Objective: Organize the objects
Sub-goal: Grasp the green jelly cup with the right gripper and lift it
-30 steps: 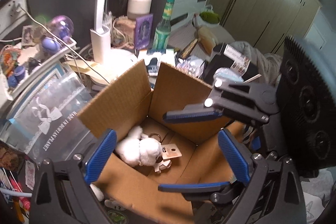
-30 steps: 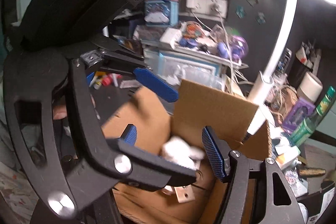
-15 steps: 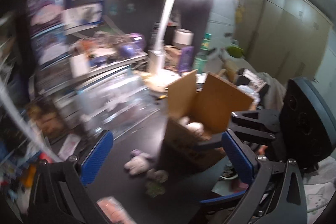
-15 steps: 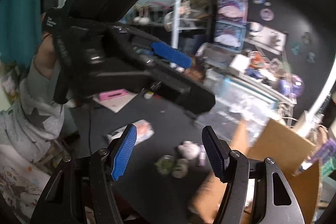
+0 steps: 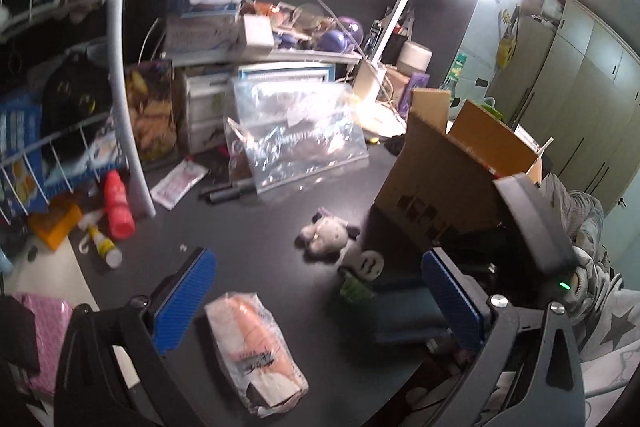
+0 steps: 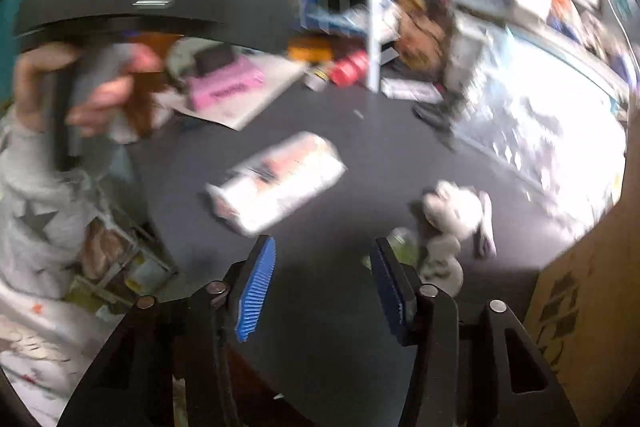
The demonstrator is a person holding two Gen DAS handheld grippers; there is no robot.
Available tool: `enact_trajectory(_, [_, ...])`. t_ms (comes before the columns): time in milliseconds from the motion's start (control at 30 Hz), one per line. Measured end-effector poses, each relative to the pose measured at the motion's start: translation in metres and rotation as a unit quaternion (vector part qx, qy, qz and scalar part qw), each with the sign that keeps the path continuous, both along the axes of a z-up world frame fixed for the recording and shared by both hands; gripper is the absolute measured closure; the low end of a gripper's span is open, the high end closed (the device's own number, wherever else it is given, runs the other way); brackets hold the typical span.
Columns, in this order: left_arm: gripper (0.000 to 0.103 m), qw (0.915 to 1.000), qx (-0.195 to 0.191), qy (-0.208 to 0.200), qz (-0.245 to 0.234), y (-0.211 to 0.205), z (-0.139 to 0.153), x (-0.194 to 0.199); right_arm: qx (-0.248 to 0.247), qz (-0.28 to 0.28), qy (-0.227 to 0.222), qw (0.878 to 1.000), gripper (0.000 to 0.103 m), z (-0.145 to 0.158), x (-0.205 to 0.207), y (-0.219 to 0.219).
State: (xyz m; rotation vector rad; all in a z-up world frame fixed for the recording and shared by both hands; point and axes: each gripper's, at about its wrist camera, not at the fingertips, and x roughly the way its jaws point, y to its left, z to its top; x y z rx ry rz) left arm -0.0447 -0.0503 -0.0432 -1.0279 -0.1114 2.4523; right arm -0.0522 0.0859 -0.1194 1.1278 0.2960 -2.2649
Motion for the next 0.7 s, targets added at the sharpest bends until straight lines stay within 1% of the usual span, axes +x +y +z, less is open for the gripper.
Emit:
enact_trajectory(100, [0.001, 0.9999, 0.004, -0.009, -0.001, -0.001, -0.010, 0.000, 0.021, -0.029, 0.004, 0.999, 0.065, -0.013, -0.011, 0.007])
enact_trajectory(167, [0.001, 0.9999, 0.006, -0.013, 0.000, -0.001, -0.014, 0.000, 0.026, -0.040, 0.010, 0.999, 0.073, -0.014, -0.017, 0.009])
enact_trajectory(200, [0.001, 0.9999, 0.006, -0.015, -0.001, -0.001, -0.015, -0.001, 0.026, -0.040, 0.008, 0.999, 0.075, -0.014, -0.020, 0.010])
enact_trajectory(267, [0.001, 0.9999, 0.005, -0.016, -0.001, 0.000, -0.016, -0.002, 0.030, -0.038, 0.009, 0.999, 0.085, -0.014, -0.023, 0.009])
enact_trajectory(367, [0.001, 0.9998, 0.003, -0.018, -0.002, 0.002, -0.017, -0.002, 0.045, -0.027, 0.018, 0.998, 0.091, -0.014, -0.021, 0.004])
enact_trajectory(467, [0.001, 0.9998, 0.003, -0.019, -0.004, 0.003, -0.017, -0.003, 0.061, -0.013, 0.029, 0.998, 0.091, -0.013, -0.018, -0.002])
enact_trajectory(700, [0.001, 0.9997, 0.002, -0.023, -0.004, 0.005, -0.018, -0.005, 0.078, 0.022, 0.045, 0.996, 0.091, -0.014, -0.008, -0.016])
